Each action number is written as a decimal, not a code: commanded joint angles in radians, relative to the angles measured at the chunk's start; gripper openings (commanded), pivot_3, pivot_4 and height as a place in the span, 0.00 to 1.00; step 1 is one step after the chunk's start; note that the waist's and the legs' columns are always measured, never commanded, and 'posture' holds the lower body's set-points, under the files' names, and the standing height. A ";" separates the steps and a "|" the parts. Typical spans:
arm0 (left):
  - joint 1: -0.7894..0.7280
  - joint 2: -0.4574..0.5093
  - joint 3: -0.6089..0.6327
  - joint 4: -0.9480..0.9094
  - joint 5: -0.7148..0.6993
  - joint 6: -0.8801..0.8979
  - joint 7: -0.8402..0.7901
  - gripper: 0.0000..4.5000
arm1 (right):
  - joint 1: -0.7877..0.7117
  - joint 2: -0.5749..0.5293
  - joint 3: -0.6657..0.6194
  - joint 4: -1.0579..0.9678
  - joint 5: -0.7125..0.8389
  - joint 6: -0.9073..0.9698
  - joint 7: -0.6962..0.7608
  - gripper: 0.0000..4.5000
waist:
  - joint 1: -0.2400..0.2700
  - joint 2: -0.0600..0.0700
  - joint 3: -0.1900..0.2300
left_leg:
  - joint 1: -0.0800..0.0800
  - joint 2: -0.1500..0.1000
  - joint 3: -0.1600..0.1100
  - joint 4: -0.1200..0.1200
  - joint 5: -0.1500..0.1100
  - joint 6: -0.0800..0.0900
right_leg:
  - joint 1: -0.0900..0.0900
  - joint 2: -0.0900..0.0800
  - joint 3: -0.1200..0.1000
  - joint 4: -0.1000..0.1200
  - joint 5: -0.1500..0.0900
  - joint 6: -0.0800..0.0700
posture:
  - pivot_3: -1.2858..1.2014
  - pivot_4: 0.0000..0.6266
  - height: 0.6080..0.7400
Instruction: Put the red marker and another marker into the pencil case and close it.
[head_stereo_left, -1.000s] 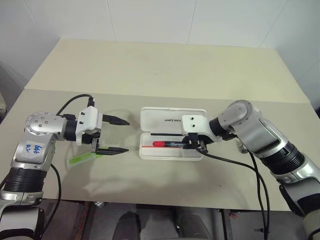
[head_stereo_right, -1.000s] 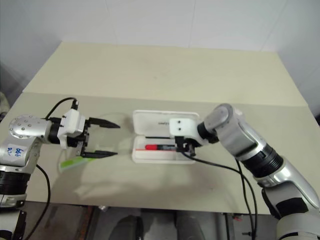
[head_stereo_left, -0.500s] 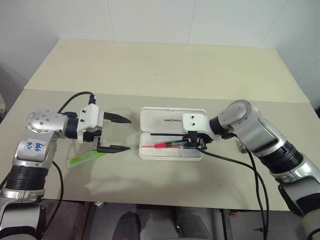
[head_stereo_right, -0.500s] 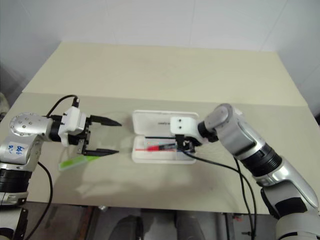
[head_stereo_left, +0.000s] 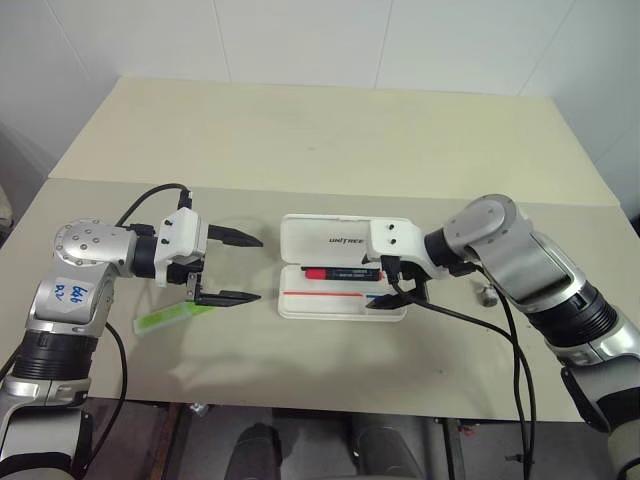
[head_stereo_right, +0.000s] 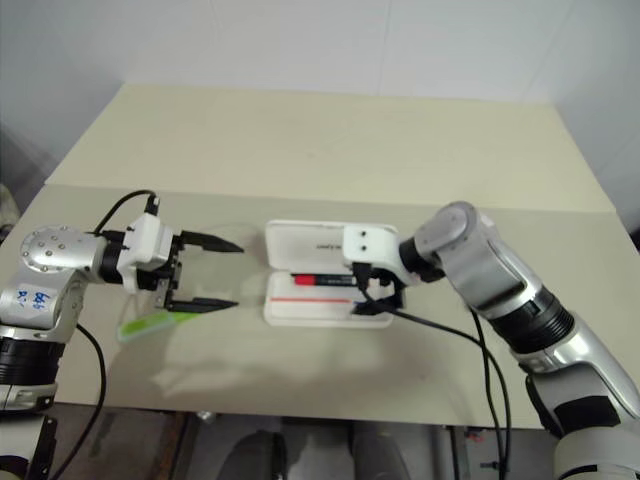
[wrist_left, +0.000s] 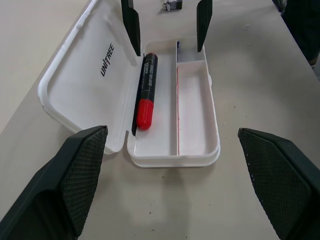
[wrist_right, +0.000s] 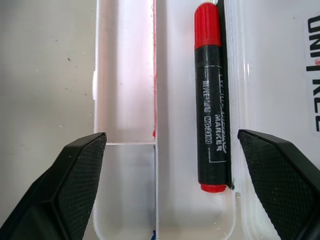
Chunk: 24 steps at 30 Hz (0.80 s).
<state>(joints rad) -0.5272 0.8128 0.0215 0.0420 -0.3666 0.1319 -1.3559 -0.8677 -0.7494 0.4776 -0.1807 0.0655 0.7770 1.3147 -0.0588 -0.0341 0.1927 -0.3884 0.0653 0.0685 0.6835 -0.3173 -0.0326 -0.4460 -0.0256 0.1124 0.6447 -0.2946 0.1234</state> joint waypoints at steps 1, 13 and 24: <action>-0.016 0.019 0.013 -0.028 -0.018 0.001 -0.014 1.00 | 0.028 -0.017 -0.091 -0.089 0.104 0.040 0.031 0.99 | 0.001 0.000 0.000 | 0.000 0.000 0.000 0.000 0.000 0.000 | 0.000 0.000 0.000 0.000 0.000 0.000 | 0.52 0.24 1.00; 0.081 0.239 -0.041 -0.026 0.193 0.046 -0.001 1.00 | 0.280 0.004 -0.509 -0.163 0.414 -0.180 -0.013 0.99 | 0.000 0.000 0.000 | 0.001 0.000 0.000 0.000 0.000 0.000 | 0.001 0.000 0.000 0.000 0.000 0.000 | 0.52 0.24 1.00; 0.188 0.367 -0.055 -0.074 0.337 0.215 0.084 1.00 | 0.329 -0.028 -0.612 -0.098 0.401 -0.320 -0.131 0.99 | 0.001 0.000 0.000 | 0.001 0.000 0.000 -0.002 0.000 0.000 | 0.001 0.000 0.000 -0.001 0.000 -0.001 | 0.52 0.24 1.00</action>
<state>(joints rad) -0.3441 1.1532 -0.0294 -0.0015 -0.0494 0.3392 -1.2792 -0.5416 -0.7595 -0.0935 -0.2474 0.4484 0.4772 1.1949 -0.0581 -0.0343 0.1927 -0.3874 0.0654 0.0686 0.6819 -0.3173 -0.0324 -0.4451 -0.0253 0.1126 0.6442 -0.2951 0.1226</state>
